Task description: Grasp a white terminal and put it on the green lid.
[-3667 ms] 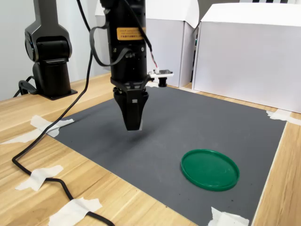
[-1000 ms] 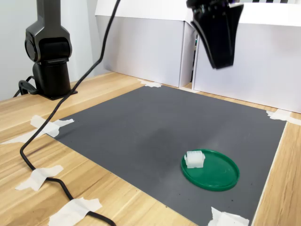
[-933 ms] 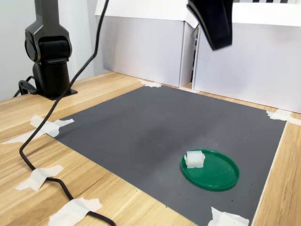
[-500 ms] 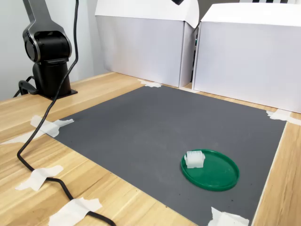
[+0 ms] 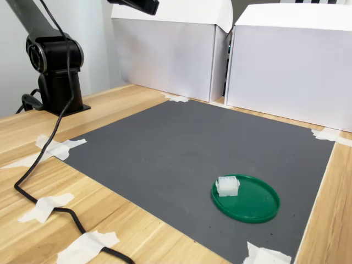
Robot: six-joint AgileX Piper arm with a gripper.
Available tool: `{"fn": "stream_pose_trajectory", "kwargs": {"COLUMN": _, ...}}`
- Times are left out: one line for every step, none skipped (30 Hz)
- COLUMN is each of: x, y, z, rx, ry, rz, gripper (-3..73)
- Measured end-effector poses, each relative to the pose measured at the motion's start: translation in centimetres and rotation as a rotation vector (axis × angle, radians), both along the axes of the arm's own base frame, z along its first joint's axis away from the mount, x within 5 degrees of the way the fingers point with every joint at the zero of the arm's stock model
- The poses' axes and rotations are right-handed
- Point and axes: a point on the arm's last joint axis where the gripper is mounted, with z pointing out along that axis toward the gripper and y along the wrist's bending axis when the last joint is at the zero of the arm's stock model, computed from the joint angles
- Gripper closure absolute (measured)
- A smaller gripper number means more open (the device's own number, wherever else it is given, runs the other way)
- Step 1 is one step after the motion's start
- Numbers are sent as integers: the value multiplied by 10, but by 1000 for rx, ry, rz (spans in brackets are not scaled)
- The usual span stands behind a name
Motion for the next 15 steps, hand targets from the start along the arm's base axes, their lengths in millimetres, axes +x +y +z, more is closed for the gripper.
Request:
{"fn": "stream_pose_trajectory", "kwargs": {"x": -3, "y": 0, "z": -6, "rx": -4, "ry": 6, "rz": 1, "gripper": 711}}
{"fn": "stream_pose_trajectory", "kwargs": {"x": -5, "y": 0, "z": -11, "rx": -7, "ry": 13, "rz": 3, "gripper": 711}}
{"fn": "stream_pose_trajectory", "kwargs": {"x": -8, "y": 0, "z": -17, "rx": -19, "ry": 22, "rz": 6, "gripper": 711}}
{"fn": "stream_pose_trajectory", "kwargs": {"x": -10, "y": 0, "z": -24, "rx": -32, "ry": 31, "rz": 10, "gripper": 711}}
{"fn": "stream_pose_trajectory", "kwargs": {"x": -12, "y": 0, "z": -30, "rx": -45, "ry": 42, "rz": 14, "gripper": 711}}
{"fn": "stream_pose_trajectory", "kwargs": {"x": -14, "y": 1, "z": -37, "rx": -54, "ry": 56, "rz": 18, "gripper": 711}}
{"fn": "stream_pose_trajectory", "kwargs": {"x": -16, "y": 1, "z": -44, "rx": -65, "ry": 69, "rz": 22, "gripper": 711}}
{"fn": "stream_pose_trajectory", "kwargs": {"x": -17, "y": 1, "z": -50, "rx": -71, "ry": 82, "rz": 24, "gripper": 711}}
{"fn": "stream_pose_trajectory", "kwargs": {"x": -19, "y": 1, "z": -56, "rx": -70, "ry": 95, "rz": 26, "gripper": 711}}
{"fn": "stream_pose_trajectory", "kwargs": {"x": -20, "y": 1, "z": -61, "rx": -71, "ry": 105, "rz": 27, "gripper": 711}}
{"fn": "stream_pose_trajectory", "kwargs": {"x": -22, "y": 1, "z": -66, "rx": -67, "ry": 117, "rz": 28, "gripper": 711}}
{"fn": "stream_pose_trajectory", "kwargs": {"x": -23, "y": 1, "z": -71, "rx": -63, "ry": 129, "rz": 29, "gripper": 711}}
{"fn": "stream_pose_trajectory", "kwargs": {"x": -24, "y": 2, "z": -75, "rx": -58, "ry": 140, "rz": 29, "gripper": 711}}
{"fn": "stream_pose_trajectory", "kwargs": {"x": -25, "y": 2, "z": -79, "rx": -54, "ry": 148, "rz": 28, "gripper": 711}}
{"fn": "stream_pose_trajectory", "kwargs": {"x": -26, "y": 2, "z": -82, "rx": -53, "ry": 154, "rz": 27, "gripper": 711}}
